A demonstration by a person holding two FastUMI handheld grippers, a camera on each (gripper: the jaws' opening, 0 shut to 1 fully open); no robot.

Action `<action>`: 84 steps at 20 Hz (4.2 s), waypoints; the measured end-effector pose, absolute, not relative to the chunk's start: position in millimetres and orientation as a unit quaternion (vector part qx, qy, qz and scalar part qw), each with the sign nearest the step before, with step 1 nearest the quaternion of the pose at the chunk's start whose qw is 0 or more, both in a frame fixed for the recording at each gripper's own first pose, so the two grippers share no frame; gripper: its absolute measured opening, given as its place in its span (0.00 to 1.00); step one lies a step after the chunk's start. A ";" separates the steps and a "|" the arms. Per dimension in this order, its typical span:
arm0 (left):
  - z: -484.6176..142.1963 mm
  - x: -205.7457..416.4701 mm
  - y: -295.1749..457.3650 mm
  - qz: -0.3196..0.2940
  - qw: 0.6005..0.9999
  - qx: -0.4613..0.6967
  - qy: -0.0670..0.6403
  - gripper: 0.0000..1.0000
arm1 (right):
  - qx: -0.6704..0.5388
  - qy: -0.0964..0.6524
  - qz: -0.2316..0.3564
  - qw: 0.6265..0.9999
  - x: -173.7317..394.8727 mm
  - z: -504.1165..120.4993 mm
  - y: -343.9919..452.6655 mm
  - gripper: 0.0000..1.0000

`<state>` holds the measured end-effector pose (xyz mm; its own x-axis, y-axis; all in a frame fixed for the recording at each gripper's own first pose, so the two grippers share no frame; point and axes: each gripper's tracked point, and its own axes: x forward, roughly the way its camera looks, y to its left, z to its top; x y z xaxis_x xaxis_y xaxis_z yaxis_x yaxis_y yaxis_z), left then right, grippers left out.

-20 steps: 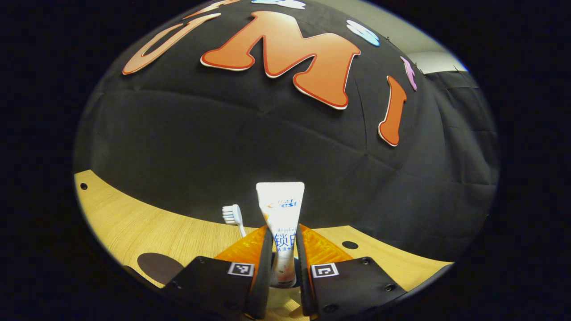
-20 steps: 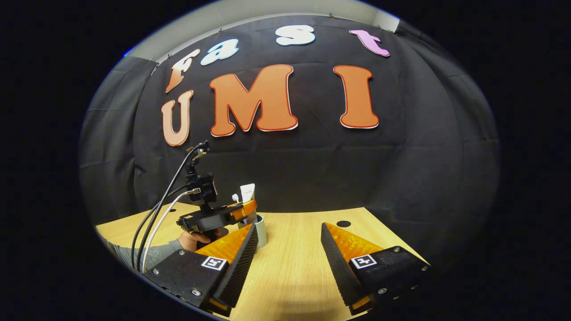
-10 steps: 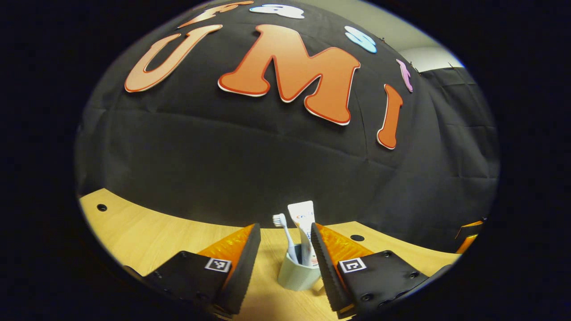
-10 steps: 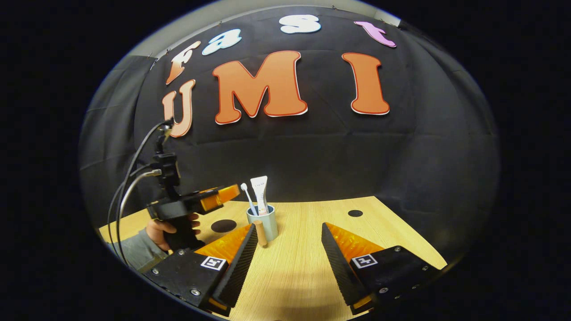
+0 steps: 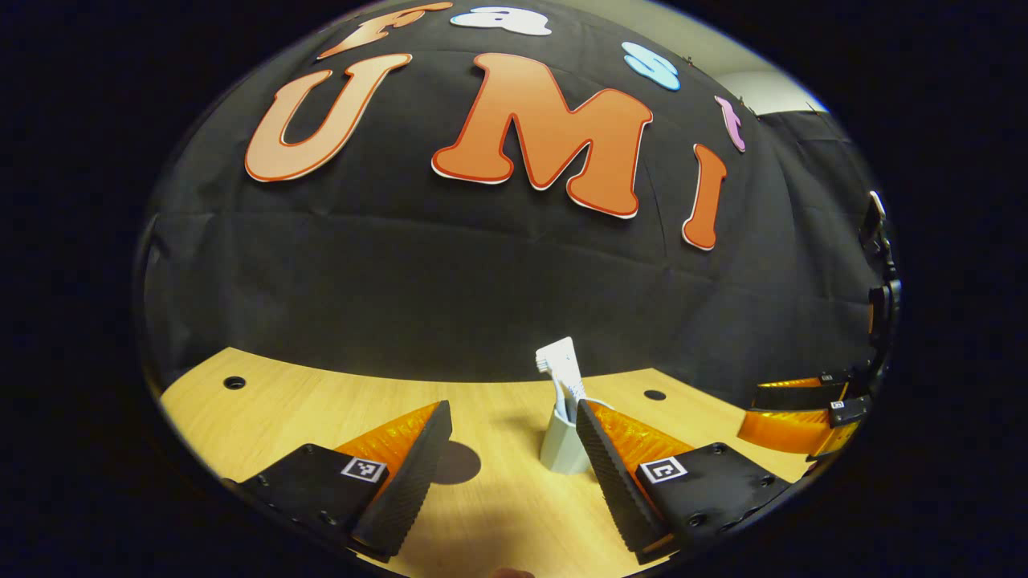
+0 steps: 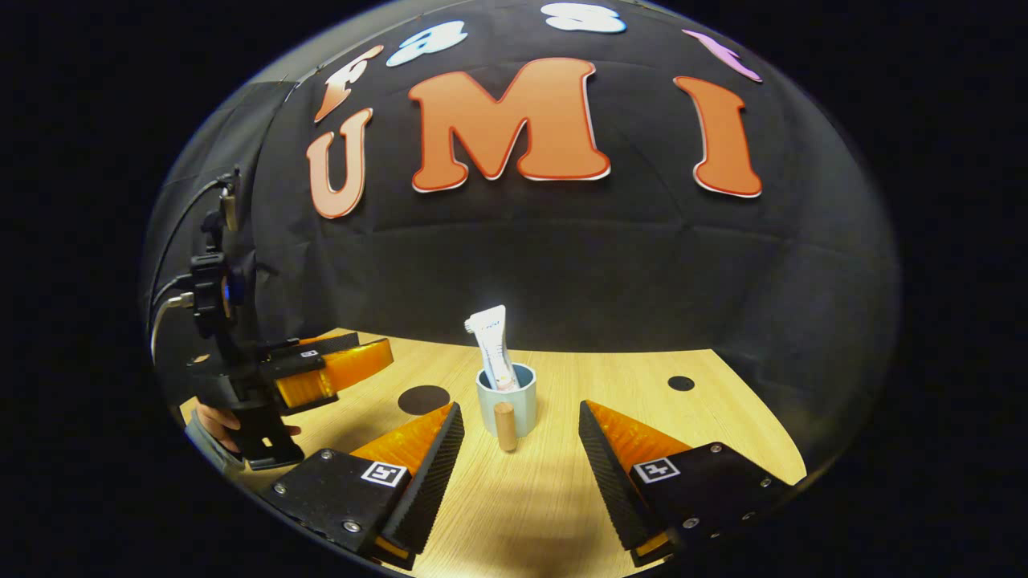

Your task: Put the toothbrush and toothpaste on the desktop into the cup, then pick up the cup and place it on the coaster on the desktop.

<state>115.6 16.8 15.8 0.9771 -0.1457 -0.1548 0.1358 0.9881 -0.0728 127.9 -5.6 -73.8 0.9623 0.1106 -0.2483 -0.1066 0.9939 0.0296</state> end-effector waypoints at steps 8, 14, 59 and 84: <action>26.0 37.5 40.3 -0.045 0.997 -0.015 0.063 0.99 | -0.018 0.210 0.039 0.977 174.6 -98.3 8.9 0.87; 48.2 -1.0 56.9 -0.028 0.999 0.001 0.041 0.98 | -0.035 0.276 0.018 0.960 191.4 -112.9 7.6 0.88; 15.8 -85.4 133.9 0.062 0.993 -0.067 0.075 0.99 | -0.001 0.462 0.033 0.886 237.8 -184.9 30.4 0.19; 0.7 -96.5 158.0 0.101 0.986 -0.086 0.103 0.99 | -0.073 0.465 0.113 0.875 245.7 -174.8 29.6 0.18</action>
<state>-96.5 158.0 0.7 0.9583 0.1810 -0.2210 -0.2164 0.9650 -0.1480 245.7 29.6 -174.8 0.5410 0.1300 -0.8309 -0.2662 0.9636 -0.0225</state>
